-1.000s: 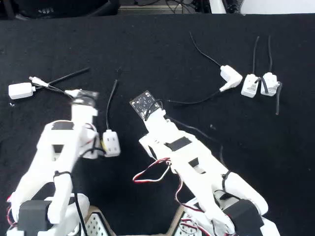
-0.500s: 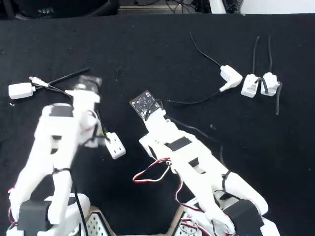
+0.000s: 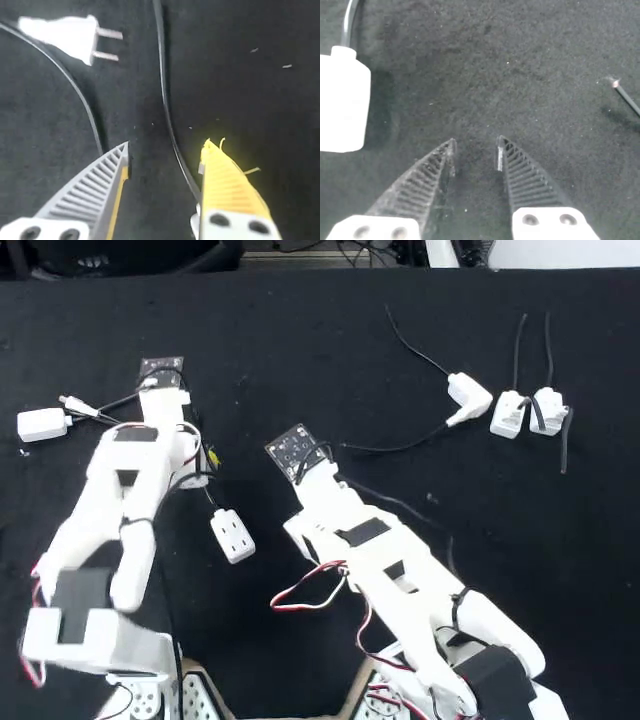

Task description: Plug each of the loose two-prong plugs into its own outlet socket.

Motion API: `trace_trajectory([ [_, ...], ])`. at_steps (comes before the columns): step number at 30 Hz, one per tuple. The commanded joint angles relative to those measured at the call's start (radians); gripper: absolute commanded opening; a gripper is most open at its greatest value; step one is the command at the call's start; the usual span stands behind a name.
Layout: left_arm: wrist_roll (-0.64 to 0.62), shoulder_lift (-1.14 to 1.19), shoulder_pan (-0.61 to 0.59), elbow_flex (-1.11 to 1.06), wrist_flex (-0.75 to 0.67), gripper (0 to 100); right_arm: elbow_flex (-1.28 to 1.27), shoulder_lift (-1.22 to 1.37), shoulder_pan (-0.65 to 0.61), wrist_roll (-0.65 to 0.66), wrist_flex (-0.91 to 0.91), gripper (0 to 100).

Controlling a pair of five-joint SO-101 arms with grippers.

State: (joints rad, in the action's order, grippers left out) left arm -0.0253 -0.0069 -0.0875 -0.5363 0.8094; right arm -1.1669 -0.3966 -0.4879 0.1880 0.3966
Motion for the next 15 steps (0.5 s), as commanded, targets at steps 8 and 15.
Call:
trace_trajectory([
  [8, -0.241, 0.178, -0.062, 0.163, 0.098, 23, 0.05, -0.031, 0.021, 0.006, -0.026, 13.1],
  [15, -0.219, 0.115, -0.125, 0.096, 0.155, 23, 0.05, -0.031, 0.021, 0.006, -0.026, 13.1],
])
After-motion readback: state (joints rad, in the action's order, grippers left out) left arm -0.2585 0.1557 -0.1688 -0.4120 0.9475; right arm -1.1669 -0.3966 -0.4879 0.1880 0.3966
